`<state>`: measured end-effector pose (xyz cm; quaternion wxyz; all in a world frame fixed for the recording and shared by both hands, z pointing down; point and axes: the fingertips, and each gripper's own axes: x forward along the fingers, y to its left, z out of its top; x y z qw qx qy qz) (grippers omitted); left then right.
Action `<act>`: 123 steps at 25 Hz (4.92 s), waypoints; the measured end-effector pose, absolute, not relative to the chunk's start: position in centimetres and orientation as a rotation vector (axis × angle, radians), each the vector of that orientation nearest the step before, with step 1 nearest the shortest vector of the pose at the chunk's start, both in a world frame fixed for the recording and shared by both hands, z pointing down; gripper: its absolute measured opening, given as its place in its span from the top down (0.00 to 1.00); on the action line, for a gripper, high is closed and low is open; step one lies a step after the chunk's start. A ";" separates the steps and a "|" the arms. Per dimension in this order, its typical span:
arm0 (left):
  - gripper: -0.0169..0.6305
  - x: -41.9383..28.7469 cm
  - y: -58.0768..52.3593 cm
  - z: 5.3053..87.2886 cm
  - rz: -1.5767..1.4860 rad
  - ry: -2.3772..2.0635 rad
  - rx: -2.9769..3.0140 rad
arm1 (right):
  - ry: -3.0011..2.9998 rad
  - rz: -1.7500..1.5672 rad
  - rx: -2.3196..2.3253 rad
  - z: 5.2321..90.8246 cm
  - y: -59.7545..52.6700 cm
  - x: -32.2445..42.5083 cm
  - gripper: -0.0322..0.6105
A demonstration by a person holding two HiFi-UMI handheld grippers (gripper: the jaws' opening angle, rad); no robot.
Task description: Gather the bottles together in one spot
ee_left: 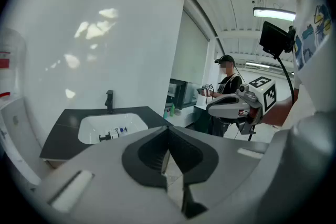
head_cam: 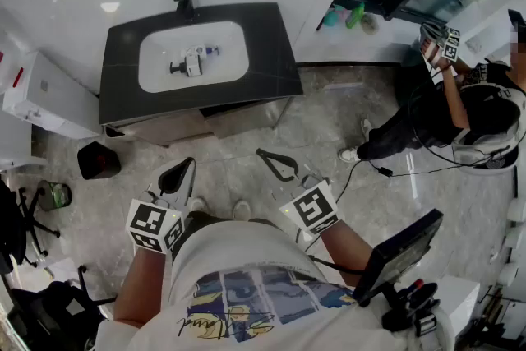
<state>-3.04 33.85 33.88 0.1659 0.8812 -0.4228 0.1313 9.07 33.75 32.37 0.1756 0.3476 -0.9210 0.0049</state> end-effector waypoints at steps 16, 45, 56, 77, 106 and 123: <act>0.97 -4.9 31.0 35.4 0.384 -1.218 2.475 | -2.608 0.074 0.962 34.8 30.2 7.4 0.95; 0.91 -13.7 10.2 40.6 0.344 -1.053 2.387 | -2.461 0.136 1.024 35.9 14.1 -3.8 0.87; 0.88 -11.9 0.1 47.4 0.313 -1.190 2.026 | -2.473 0.157 0.966 36.8 6.6 1.5 0.87; 0.83 -13.2 -8.9 64.0 0.167 -1.273 1.330 | -2.446 0.270 0.863 40.7 -1.6 8.4 0.88; 0.73 -15.0 -11.4 73.5 -0.158 -1.315 0.845 | -2.377 0.373 0.803 43.7 -2.0 10.3 0.88; 0.81 -14.3 -12.9 74.5 -0.219 -1.278 0.874 | -2.326 0.408 0.840 44.7 -1.6 11.8 0.88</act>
